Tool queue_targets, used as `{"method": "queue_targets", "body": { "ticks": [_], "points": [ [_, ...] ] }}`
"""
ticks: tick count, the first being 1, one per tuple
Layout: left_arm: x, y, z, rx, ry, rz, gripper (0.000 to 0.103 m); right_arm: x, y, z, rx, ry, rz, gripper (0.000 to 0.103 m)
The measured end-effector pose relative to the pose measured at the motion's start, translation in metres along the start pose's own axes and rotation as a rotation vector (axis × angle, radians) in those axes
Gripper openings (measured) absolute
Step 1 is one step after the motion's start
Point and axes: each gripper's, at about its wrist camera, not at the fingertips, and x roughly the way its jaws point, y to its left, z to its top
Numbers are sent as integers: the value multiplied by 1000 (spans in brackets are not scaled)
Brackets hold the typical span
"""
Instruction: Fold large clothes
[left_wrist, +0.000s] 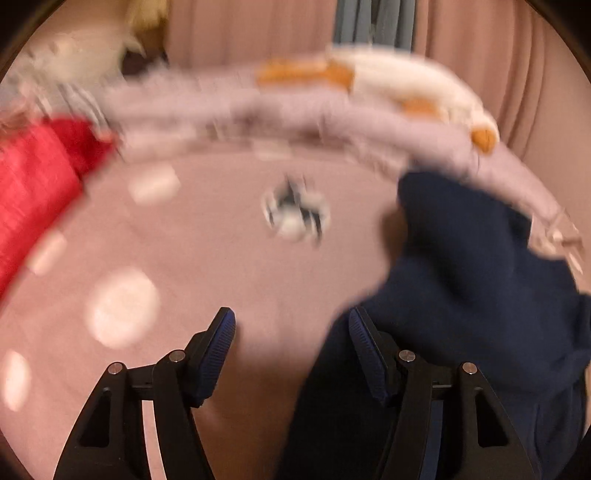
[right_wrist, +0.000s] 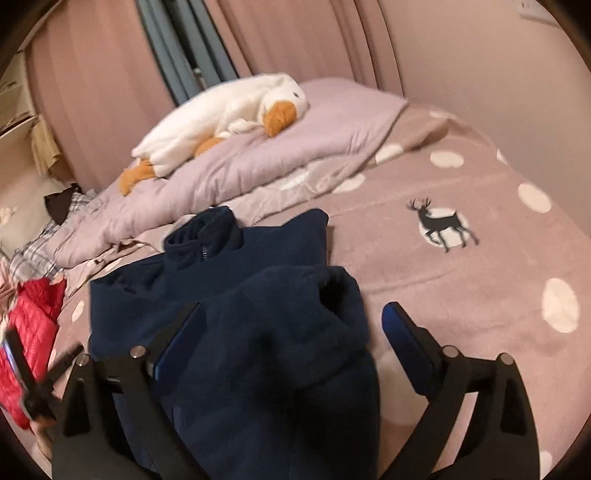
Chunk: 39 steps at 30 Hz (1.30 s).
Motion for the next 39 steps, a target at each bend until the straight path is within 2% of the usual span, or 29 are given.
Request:
{"method": "queue_targets", "body": {
  "ticks": [1, 3, 4, 5, 6, 7, 8, 10, 11, 12, 14, 17, 20, 24, 25, 27, 29, 30, 34, 35, 37, 39],
  "points": [
    [7, 4, -5, -15, 40, -43, 63, 15, -8, 3, 55, 38, 28, 96],
    [3, 6, -4, -19, 20, -67, 63, 39, -15, 5, 98, 120, 23, 77],
    [4, 7, -2, -29, 26, -69, 63, 44, -14, 3, 82, 135, -27, 60],
    [5, 7, 0, -29, 30, -64, 63, 46, -12, 3, 55, 133, -91, 37],
    [10, 3, 3, -9, 35, -48, 63, 43, -9, 4, 43, 112, -96, 30],
    [11, 0, 4, 7, 36, -30, 63, 37, -9, 8, 69, 87, 5, 26],
    [12, -5, 4, 34, 35, -4, 63, 32, -10, 12, 97, 72, 64, 24],
    [11, -16, 7, 74, 21, 67, 65, 16, -7, 29, 146, 18, 147, 23],
    [11, -14, 8, 39, 23, 68, 66, 8, -4, 39, 154, -10, 179, 23],
    [13, -3, 9, -55, 24, 33, 66, -2, 2, 50, 161, -48, 217, 23],
    [12, 17, 10, -175, -6, -34, 67, -16, 12, 64, 162, -98, 268, 23],
    [14, 15, 9, -147, -38, -38, 68, -31, 16, 74, 168, -164, 309, 23],
    [15, 17, 8, -163, -47, -43, 68, -10, 7, 63, 182, -123, 217, 23],
    [14, 29, 5, -221, -56, -120, 68, 53, -32, 16, 201, 65, -26, 23],
    [12, 29, 5, -222, -53, -126, 68, 63, -39, 7, 203, 96, -43, 24],
    [4, 21, 5, -193, -36, -77, 68, 60, -48, -2, 202, 57, -20, 32],
    [-16, 19, 6, -203, -87, -10, 68, 48, -46, 7, 181, 48, -60, 56],
    [-26, 21, 7, -222, -127, -8, 68, 40, -44, 14, 172, 45, -78, 60],
    [-67, 40, 24, -351, -302, -146, 70, -6, -33, 35, 139, -63, -23, 65],
    [-66, 39, 28, -336, -303, -142, 72, -16, -25, 35, 118, -77, -1, 65],
    [-41, 30, 37, -235, -218, -70, 72, -22, 0, 36, 47, -72, 68, 65],
    [5, 23, 31, -180, -86, -64, 72, -11, 26, 31, -15, -45, 141, 65]
  ]
}}
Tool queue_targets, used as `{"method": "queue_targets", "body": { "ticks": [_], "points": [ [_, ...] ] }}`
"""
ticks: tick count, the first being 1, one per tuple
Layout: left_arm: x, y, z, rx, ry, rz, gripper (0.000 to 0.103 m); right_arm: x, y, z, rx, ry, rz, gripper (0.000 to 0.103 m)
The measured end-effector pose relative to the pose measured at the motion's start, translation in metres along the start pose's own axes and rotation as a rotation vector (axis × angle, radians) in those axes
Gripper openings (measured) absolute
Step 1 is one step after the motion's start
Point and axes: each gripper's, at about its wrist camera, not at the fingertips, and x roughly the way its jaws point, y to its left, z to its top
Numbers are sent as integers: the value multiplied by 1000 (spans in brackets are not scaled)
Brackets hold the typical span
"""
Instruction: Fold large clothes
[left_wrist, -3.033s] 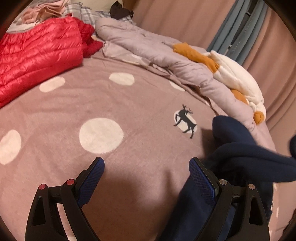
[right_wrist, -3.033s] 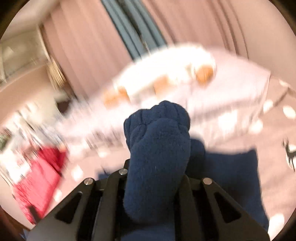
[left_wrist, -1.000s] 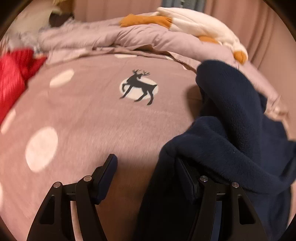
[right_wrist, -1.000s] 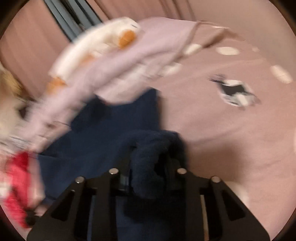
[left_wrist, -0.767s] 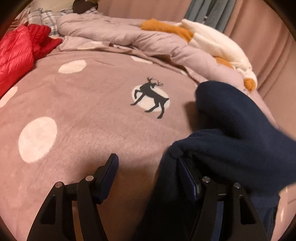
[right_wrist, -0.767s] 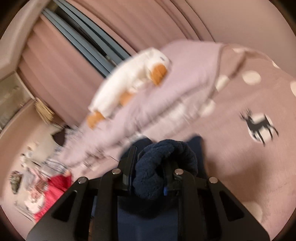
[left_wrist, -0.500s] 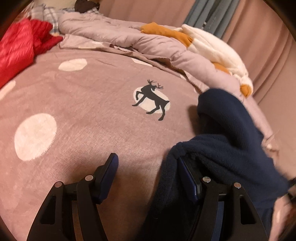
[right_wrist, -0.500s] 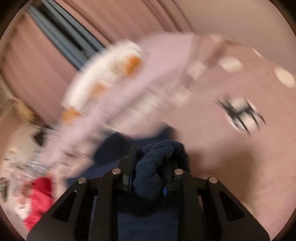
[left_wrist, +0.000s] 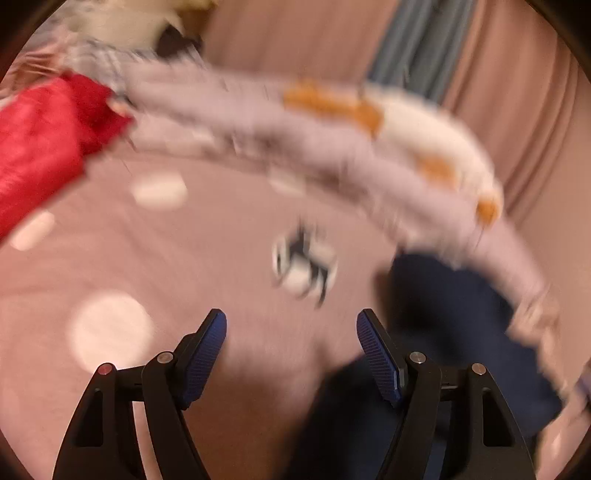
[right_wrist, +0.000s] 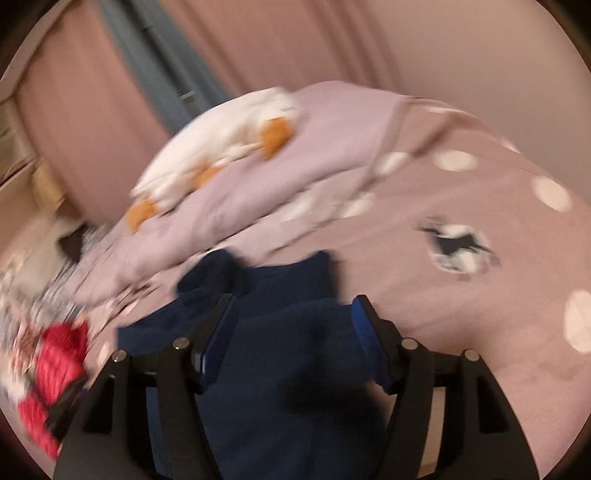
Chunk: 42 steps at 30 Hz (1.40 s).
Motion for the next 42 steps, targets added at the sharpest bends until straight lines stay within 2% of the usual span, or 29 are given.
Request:
{"method": "queue_targets", "body": {
  "ticks": [1, 2, 3, 4, 6, 8, 10, 12, 14, 16, 18, 20, 22, 25, 27, 28, 30, 31, 33, 34, 36, 38, 39, 40, 41, 42],
  "points": [
    [24, 1, -12, 2, 89, -9, 70, 13, 11, -4, -24, 21, 23, 64],
    [24, -2, -18, 38, 46, 11, 68, 26, 16, -10, -41, 43, 17, 63],
    [17, -9, -16, 63, 46, 22, 68, 39, 16, -15, -50, 71, -16, 61],
    [14, -11, -16, 74, 65, 15, 66, 63, 13, -25, -50, 129, -109, 61],
    [11, -10, -27, 109, 77, -1, 66, 91, 1, -46, -59, 189, -253, 53],
    [3, -4, -31, 96, 78, -21, 63, 85, 9, -58, -147, 106, -280, 49],
    [-3, 2, -34, 89, 92, -44, 62, 80, 17, -60, -181, 119, -300, 51],
    [-7, 5, -36, 70, 84, -49, 60, 74, 15, -52, -116, 137, -251, 54],
    [-15, 10, -41, 43, 75, -61, 60, 65, 14, -43, -10, 156, -133, 55],
    [-21, 17, -42, -13, 75, -59, 60, 65, 30, -39, 24, 167, -40, 58],
    [-33, 22, -43, -42, 44, -20, 60, 66, 61, -34, -12, 172, 19, 63],
    [-47, 25, -41, -37, -12, 39, 60, 68, 100, -30, -85, 163, 52, 75],
    [-56, 31, -38, -37, -43, 56, 60, 75, 139, -30, -149, 171, 94, 77],
    [-51, 43, -37, -70, 8, -26, 60, 107, 195, -39, -246, 242, 165, 81],
    [-40, 46, -42, -71, 71, -33, 60, 145, 219, -49, -317, 283, 140, 81],
    [-35, 44, -47, -53, 99, -30, 60, 170, 228, -56, -339, 312, 107, 79],
    [-38, 36, -54, 17, 80, -24, 60, 200, 228, -63, -332, 354, 41, 67],
    [-39, 33, -56, 38, 87, -42, 60, 213, 226, -66, -344, 355, 12, 58],
    [-40, 35, -60, 30, 90, -75, 60, 225, 220, -63, -338, 322, 28, 42],
    [-40, 37, -61, 22, 89, -81, 60, 227, 214, -55, -295, 315, 37, 27],
    [-39, 38, -62, 22, 90, -86, 60, 228, 201, -37, -205, 300, 20, 20],
    [-40, 37, -62, 30, 85, -82, 60, 237, 184, -20, -143, 269, -30, 20],
    [-40, 36, -63, 38, 84, -73, 60, 241, 177, -17, -121, 274, -24, 19],
    [-39, 33, -63, 50, 84, -59, 60, 253, 162, -19, -88, 286, -30, 12],
    [-38, 31, -63, 60, 86, -48, 60, 257, 151, -24, -71, 297, -46, 1],
    [-37, 29, -63, 72, 87, -33, 60, 260, 143, -30, -57, 290, -37, 0]
  ]
}}
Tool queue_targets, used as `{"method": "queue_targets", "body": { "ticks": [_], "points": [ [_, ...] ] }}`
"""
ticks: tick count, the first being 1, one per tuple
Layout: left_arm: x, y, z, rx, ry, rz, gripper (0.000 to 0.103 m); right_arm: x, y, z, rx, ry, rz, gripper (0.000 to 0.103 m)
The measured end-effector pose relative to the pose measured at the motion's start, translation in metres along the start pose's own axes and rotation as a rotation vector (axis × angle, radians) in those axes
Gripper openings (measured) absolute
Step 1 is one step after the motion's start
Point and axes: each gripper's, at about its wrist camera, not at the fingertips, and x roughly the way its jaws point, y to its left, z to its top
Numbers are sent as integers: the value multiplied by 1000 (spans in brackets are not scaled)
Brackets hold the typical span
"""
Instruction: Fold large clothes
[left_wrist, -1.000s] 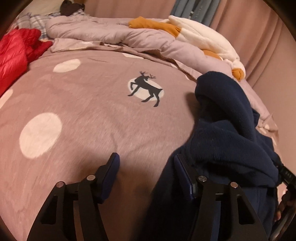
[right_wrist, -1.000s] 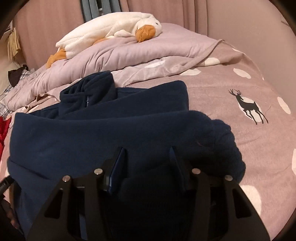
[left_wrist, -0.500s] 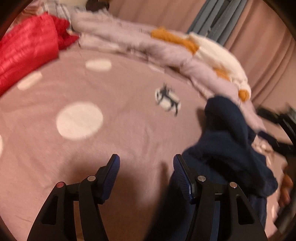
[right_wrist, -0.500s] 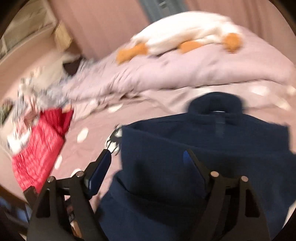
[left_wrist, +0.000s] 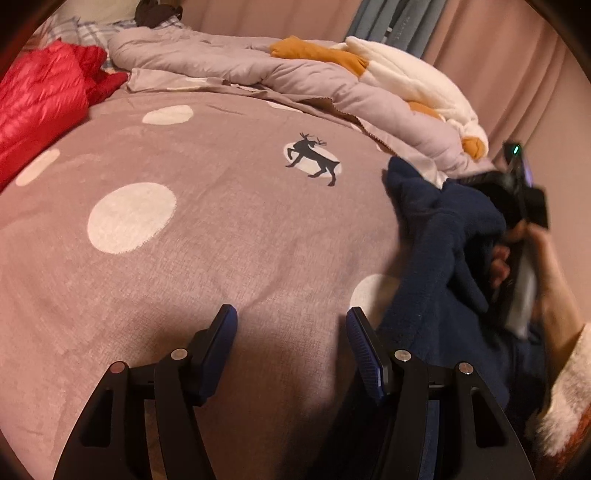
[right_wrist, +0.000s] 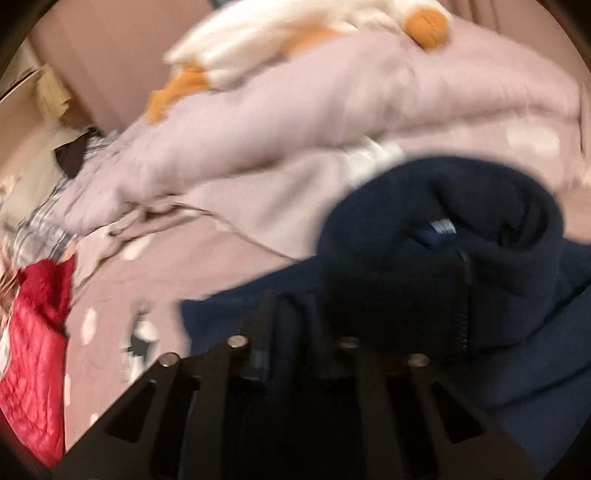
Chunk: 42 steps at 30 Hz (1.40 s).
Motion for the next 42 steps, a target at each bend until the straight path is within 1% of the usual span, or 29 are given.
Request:
{"method": "queue_targets", "body": {
  "ticks": [1, 2, 4, 5, 7, 9, 10, 12, 13, 15, 16, 19, 21, 23, 24, 25, 26, 28, 29, 30, 31, 32, 33, 34, 35, 36, 37, 40, 42],
  "points": [
    [1, -1, 0, 4, 0, 8, 60, -3, -4, -4, 14, -36, 29, 0],
    [1, -1, 0, 7, -1, 16, 60, -7, -3, -4, 18, -48, 36, 0],
    [1, -2, 0, 10, -1, 24, 60, -13, 5, -3, -9, -39, 33, 0],
    [0, -1, 0, 8, -3, 20, 60, -19, 5, -4, 5, -37, 48, 6],
    [-1, 1, 0, -10, -5, 10, 60, -35, 1, -4, 72, -44, 102, 12],
    [-1, 1, 0, -12, -6, 13, 60, -61, -6, -5, 84, -72, 141, 15],
    [-1, 0, 0, -8, -7, 21, 60, -76, -7, -5, 65, -90, 137, 18],
    [0, -4, 0, 7, -6, 39, 60, -106, -14, -8, 27, -128, 102, 24],
    [0, -5, 0, 12, -6, 46, 60, -126, -23, -10, 16, -158, 83, 30],
    [-1, -5, 0, 13, -7, 53, 60, -149, -40, -15, 22, -190, 55, 38],
    [-2, -6, 1, 10, -9, 56, 60, -165, -54, -21, 22, -207, 21, 42],
    [-12, -8, 5, 5, -23, 48, 60, -188, -88, -41, 19, -220, -80, 42],
    [-23, -14, 12, 8, -47, 15, 60, -202, -113, -56, 31, -211, -104, 40],
    [-38, -23, 22, 31, -125, -13, 60, -218, -136, -68, 35, -209, -119, 34],
    [-44, -31, 30, 45, -167, -6, 60, -222, -142, -69, 31, -215, -128, 33],
    [-44, -39, 41, 49, -181, 2, 60, -229, -147, -69, 27, -228, -143, 32],
    [-41, -46, 51, 55, -177, -24, 60, -233, -153, -66, 28, -242, -152, 32],
    [-16, -67, 75, 83, -126, -130, 60, -231, -160, -59, 12, -249, -147, 34],
    [-2, -73, 81, 89, -98, -121, 60, -225, -163, -56, -2, -238, -157, 33],
    [20, -83, 83, 101, -41, -67, 58, -216, -168, -55, -4, -215, -188, 31],
    [32, -87, 79, 111, 4, -56, 55, -205, -177, -57, 4, -176, -229, 30],
    [42, -88, 65, 118, 33, -66, 54, -194, -186, -63, 15, -136, -250, 29],
    [46, -86, 50, 137, 19, -76, 54, -185, -193, -71, 14, -109, -257, 29],
    [45, -82, 37, 154, -8, -82, 55, -180, -198, -82, -8, -119, -254, 28],
    [43, -76, 28, 143, -26, -101, 55, -183, -200, -94, -43, -190, -238, 28],
    [39, -62, 25, 78, -16, -152, 55, -186, -201, -100, -39, -211, -228, 28],
    [38, -54, 28, 49, -4, -165, 55, -188, -204, -101, -20, -221, -213, 28],
    [39, -48, 28, 38, 3, -151, 56, -186, -208, -97, 11, -205, -197, 28],
    [33, -56, 30, 69, -7, -103, 56, -188, -205, -94, -3, -202, -208, 29]
  ]
}}
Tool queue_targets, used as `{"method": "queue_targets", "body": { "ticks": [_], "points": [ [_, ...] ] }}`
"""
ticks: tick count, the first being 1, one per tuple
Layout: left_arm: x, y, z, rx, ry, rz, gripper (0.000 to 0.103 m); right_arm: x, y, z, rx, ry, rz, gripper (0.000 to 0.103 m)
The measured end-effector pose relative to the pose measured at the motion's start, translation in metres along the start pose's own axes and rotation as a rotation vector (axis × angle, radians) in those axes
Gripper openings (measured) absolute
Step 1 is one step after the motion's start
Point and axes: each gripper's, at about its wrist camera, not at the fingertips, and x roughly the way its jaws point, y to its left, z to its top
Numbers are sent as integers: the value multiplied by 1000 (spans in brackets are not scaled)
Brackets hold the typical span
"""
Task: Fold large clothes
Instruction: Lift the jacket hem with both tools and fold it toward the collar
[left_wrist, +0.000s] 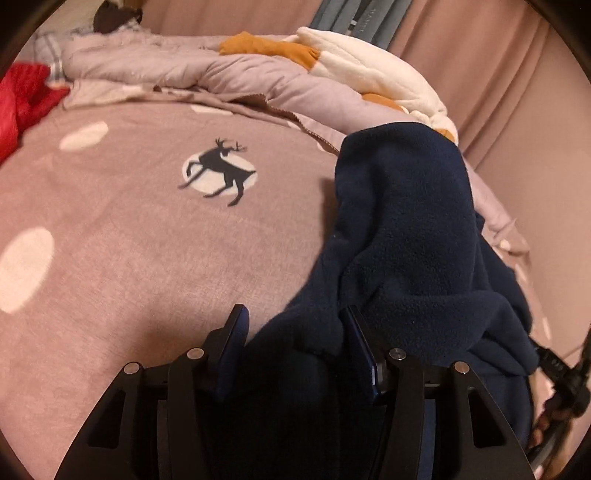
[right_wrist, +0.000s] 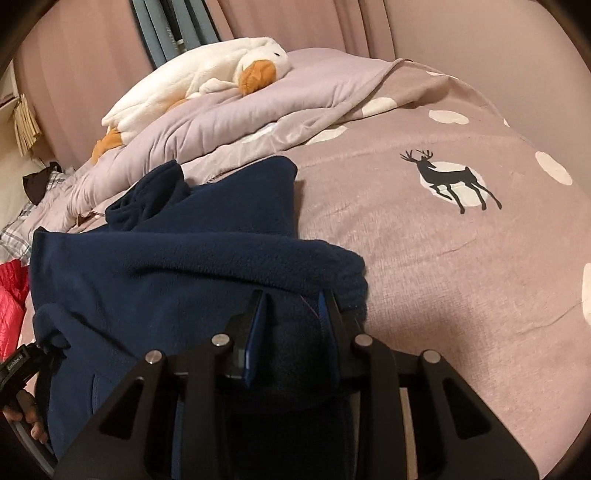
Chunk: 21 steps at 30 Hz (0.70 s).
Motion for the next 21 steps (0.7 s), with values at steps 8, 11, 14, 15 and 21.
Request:
{"method": "queue_targets", "body": {
  "ticks": [8, 11, 14, 15, 21],
  "points": [
    [-97, -2, -7, 9, -143, 99, 72, -108, -36, -12, 217, -69, 117, 79],
    [-128, 13, -22, -41, -188, 134, 89, -134, -43, -37, 221, -60, 107, 79],
    [-144, 39, -52, -161, -178, 102, 99, -150, -54, -80, 257, -29, 141, 81],
    [-147, 50, -64, -200, -163, 89, 99, -152, -56, -90, 268, -20, 142, 81],
    [-160, 85, -135, -289, -98, 50, 99, -175, -80, -177, 373, -28, 143, 82]
  ]
}}
